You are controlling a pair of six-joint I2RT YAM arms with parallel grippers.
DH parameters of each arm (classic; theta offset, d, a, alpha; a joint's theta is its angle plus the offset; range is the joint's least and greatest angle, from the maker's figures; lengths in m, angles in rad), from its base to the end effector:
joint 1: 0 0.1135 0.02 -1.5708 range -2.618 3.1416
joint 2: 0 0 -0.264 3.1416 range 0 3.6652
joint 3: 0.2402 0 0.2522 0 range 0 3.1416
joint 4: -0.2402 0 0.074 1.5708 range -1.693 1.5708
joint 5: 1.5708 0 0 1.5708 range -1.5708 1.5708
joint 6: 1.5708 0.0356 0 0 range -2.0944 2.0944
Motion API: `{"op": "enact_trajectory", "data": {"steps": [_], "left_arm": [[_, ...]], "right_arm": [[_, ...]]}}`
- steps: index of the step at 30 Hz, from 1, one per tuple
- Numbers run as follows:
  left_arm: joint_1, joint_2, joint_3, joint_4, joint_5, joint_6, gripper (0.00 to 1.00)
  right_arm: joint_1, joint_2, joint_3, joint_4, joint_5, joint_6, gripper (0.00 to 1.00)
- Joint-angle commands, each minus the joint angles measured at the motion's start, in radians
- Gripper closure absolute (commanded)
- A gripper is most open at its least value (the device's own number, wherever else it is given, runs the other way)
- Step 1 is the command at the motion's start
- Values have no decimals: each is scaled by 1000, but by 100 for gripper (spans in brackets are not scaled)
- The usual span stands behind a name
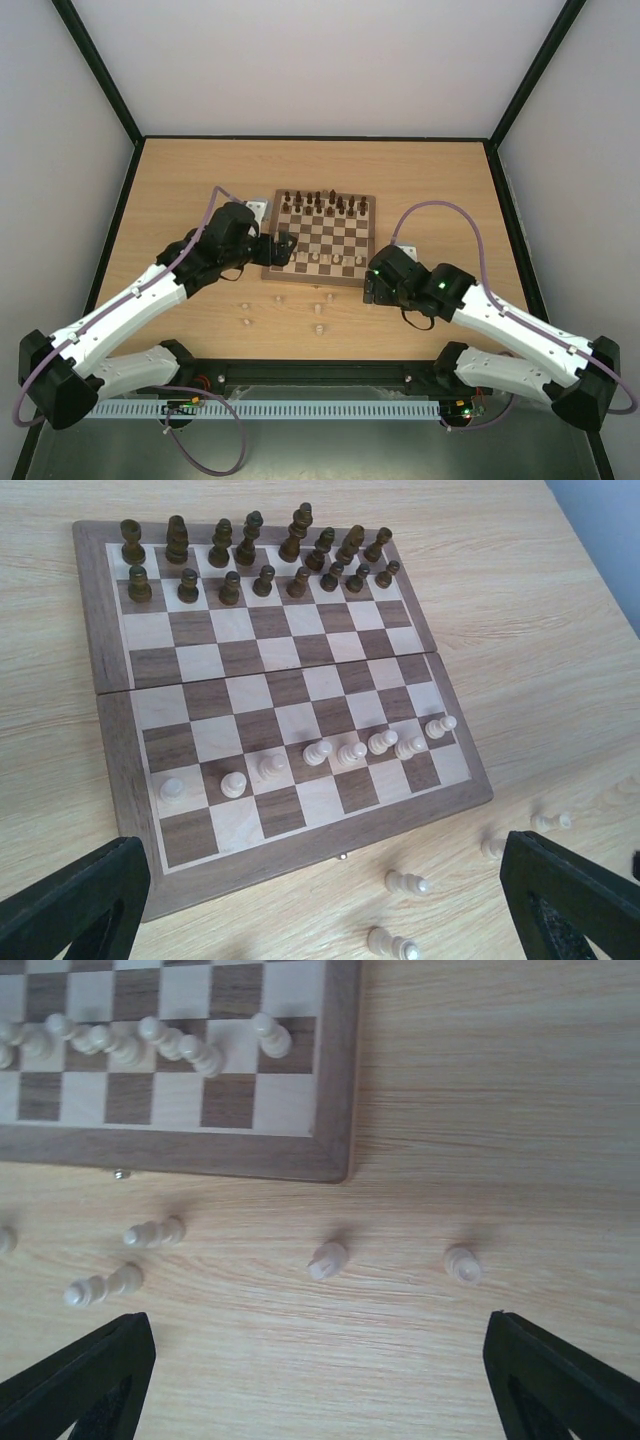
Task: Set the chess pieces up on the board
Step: Pick up the chess piece at the center of the board.
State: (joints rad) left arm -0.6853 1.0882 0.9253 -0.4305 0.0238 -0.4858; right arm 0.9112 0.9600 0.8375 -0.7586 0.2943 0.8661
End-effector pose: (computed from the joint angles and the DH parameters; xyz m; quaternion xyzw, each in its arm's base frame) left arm 0.1851 -0.1524 0.3055 0.0935 0.8779 -0.2682 0.3854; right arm 0.1233 0.1421 0.2760 0.0286 0.9318 0.1726 0.3179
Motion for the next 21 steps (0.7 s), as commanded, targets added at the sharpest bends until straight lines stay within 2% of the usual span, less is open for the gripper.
{"op": "enact_trajectory", "data": {"steps": [1,4,6,12,16,21], "left_arm": [[-2,-45,-23,23,37,-10,1],[-2,-62,-33,28,44,-12,1],[-3,-63,-40,31,53,-13,1],[-6,-63,-40,35,72,-10,1],[-7,-56,-37,37,84,-6,1],[-8,-52,-40,35,96,-5,1]], "right_arm": [[2,44,-25,-50,70,55,13],[-27,65,-66,-23,64,52,20],[-75,75,-86,-6,28,35,30],[-155,101,-96,28,3,19,33],[-166,183,-114,78,-15,23,34],[-177,242,-165,131,-21,51,40]]}}
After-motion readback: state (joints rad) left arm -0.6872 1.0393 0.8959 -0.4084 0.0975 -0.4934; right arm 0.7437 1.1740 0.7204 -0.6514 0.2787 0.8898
